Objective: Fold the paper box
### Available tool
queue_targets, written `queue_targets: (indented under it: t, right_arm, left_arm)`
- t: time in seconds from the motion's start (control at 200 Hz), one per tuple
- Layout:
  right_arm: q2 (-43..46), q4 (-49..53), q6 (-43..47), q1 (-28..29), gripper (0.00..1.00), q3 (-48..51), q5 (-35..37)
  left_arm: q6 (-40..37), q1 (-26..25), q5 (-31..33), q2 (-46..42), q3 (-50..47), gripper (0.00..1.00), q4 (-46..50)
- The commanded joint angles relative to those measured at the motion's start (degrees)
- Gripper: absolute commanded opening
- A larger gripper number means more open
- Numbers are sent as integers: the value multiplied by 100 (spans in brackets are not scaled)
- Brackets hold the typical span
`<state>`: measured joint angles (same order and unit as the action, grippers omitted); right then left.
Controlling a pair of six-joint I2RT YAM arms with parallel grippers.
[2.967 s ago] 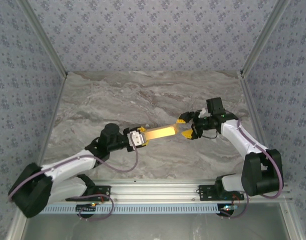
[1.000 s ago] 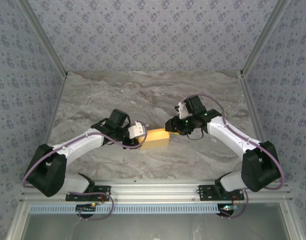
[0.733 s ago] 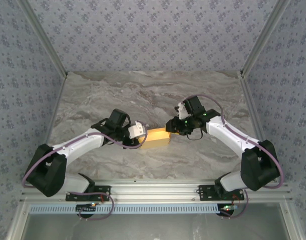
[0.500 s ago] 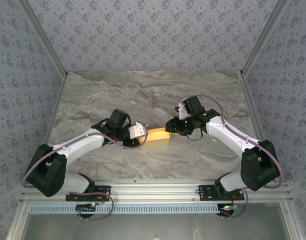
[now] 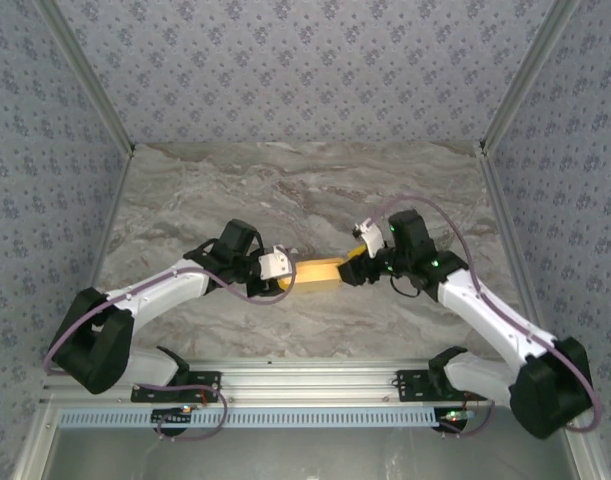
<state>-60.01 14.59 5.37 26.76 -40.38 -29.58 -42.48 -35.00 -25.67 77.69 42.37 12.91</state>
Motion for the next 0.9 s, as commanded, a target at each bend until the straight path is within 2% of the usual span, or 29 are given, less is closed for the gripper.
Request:
queue_targets:
  t: [0.0, 0.09, 0.2, 0.285, 0.385, 0.495, 0.59, 0.894]
  right_arm:
    - [591, -1151, 1355, -104, 59, 544, 836]
    - [898, -823, 2069, -201, 59, 557, 899]
    - [835, 800, 3251, -164, 59, 10, 1176]
    - [623, 1304, 4122, 130, 56, -97, 1820]
    - [398, 1234, 4624, 681, 56, -40, 2498]
    - [145, 1245, 4984, 847, 56, -173, 2027]
    - [5, 1131, 5212, 1163, 55, -225, 1897]
    - [-225, 1271, 5588, 1358, 34, -445, 1542]
  left_arm:
    - [-339, -35, -168, 79, 8, 40, 392]
    - [-508, -37, -333, 79, 28, 41, 531]
    - [-636, -46, -540, 113, 135, 42, 809]
    - [-720, -45, -659, 110, 184, 42, 911]
    - [-769, -34, -603, 125, 140, 42, 748]
    - [-864, -36, -574, 276, 230, 42, 865]
    - [-954, -44, -479, 377, 284, 42, 908]
    - [-983, -54, -436, 397, 273, 42, 904]
